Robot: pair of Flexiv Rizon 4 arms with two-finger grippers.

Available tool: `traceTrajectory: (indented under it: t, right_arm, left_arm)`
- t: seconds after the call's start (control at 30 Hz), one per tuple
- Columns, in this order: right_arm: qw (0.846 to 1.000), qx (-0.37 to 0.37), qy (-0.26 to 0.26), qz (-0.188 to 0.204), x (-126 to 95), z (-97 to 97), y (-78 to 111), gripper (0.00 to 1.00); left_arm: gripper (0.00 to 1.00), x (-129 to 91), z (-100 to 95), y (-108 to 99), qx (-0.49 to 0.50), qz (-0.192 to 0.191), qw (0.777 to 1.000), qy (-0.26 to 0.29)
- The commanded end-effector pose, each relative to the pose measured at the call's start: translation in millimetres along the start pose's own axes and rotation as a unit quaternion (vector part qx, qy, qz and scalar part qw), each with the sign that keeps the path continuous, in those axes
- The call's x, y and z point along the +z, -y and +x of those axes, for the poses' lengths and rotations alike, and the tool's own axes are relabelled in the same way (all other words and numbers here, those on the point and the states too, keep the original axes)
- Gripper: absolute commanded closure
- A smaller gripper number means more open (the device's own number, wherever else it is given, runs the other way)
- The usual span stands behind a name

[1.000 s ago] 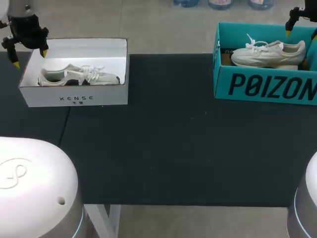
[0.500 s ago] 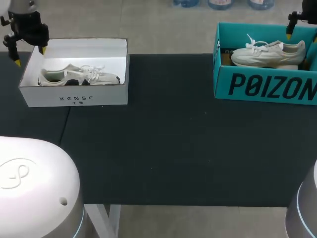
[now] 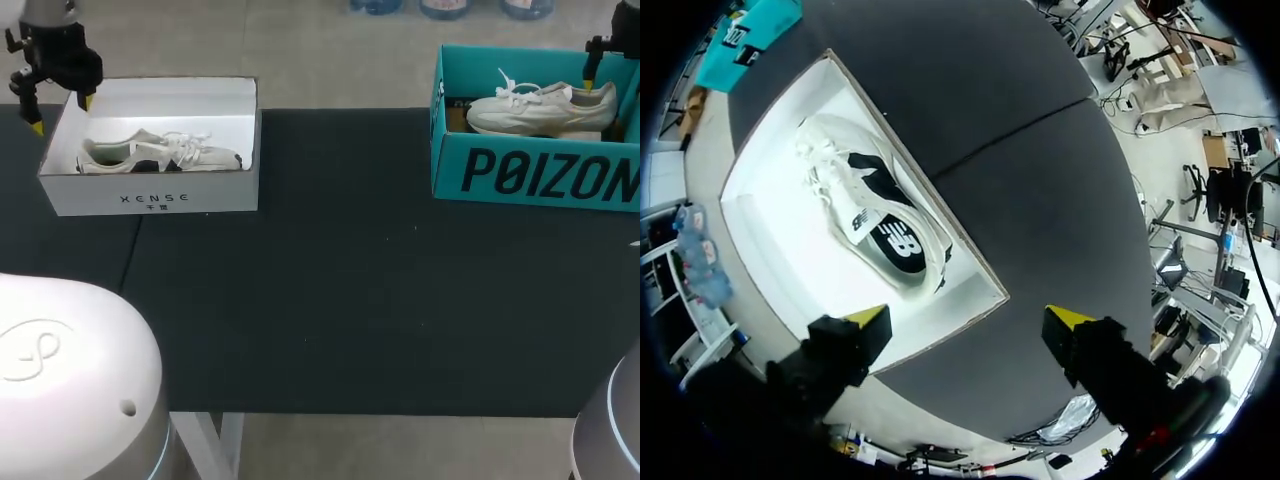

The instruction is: Take the shoe out of the shoebox, open the shoe tongue, remove and reinsert the insole, then place the shoe into the shoebox

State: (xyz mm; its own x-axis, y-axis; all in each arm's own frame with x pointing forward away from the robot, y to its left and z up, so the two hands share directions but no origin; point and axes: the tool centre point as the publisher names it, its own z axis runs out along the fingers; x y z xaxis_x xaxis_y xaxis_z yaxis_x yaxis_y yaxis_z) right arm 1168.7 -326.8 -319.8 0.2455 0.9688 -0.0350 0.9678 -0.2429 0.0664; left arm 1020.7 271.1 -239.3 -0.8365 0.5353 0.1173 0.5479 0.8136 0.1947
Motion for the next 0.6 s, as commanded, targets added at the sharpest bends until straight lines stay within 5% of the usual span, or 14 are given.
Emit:
traceTrajectory:
  t: [0.03, 0.6]
  right_arm:
    - [0.999, 0.001, 0.000, 0.034, 19.0, -1.6, -13.5, 0.00]
    - [0.999, 0.001, 0.012, 0.035, 42.4, -1.7, -4.9, 0.00]
  left_arm:
    - [0.00, -2.4, -4.5, 1.8, -0.002, -0.003, 1.000, -0.007]
    - [0.00, -8.7, -11.8, 5.8, 0.001, -0.014, 1.000, -0.014]
